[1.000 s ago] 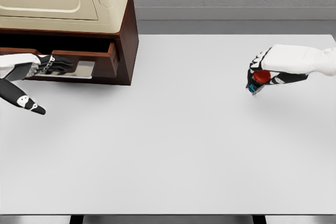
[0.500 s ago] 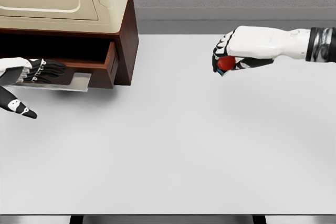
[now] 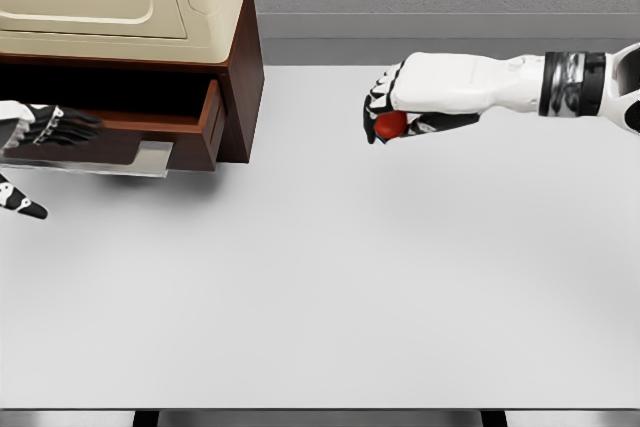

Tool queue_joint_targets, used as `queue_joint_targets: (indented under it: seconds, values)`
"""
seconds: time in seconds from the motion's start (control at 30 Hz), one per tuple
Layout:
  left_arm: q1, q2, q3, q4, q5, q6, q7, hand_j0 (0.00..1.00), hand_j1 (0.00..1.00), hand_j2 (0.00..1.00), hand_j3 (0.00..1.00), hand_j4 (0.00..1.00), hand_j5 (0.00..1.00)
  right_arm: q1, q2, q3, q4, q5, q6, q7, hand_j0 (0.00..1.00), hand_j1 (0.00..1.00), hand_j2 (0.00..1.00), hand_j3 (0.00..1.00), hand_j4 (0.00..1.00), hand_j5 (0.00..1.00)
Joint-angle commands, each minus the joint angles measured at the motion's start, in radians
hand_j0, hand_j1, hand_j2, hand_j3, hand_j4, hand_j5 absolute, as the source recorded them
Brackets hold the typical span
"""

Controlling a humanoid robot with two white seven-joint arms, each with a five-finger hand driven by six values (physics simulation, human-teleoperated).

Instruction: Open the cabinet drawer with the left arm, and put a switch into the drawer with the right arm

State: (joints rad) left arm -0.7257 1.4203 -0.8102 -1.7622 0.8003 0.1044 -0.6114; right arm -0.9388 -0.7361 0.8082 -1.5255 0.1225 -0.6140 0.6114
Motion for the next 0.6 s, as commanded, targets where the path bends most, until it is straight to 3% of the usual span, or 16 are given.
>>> queue_joint_targets:
  seconds: [0.0,0.17,0.57]
  values:
    - [0.000,0.015,0.019,0.000,0.036,-0.002,0.001,1.00,1.00,1.00,1.00,1.00,1.00,0.000,0.021,0.000,0.001,-0.007,0.003,-0.001,0.48,0.48,0.48,0.48,0.48,0.48]
    - [-0.006,0.043,0.031,-0.002,0.105,-0.002,0.001,1.00,1.00,1.00,1.00,1.00,1.00,-0.017,0.061,0.002,-0.001,-0.007,0.003,-0.001,0.48,0.48,0.48,0.48,0.48,0.48]
    - [-0.017,0.062,0.046,-0.002,0.137,-0.003,0.001,1.00,1.00,1.00,1.00,1.00,1.00,-0.058,0.124,0.019,0.001,-0.006,0.003,-0.001,0.48,0.48,0.48,0.48,0.48,0.48]
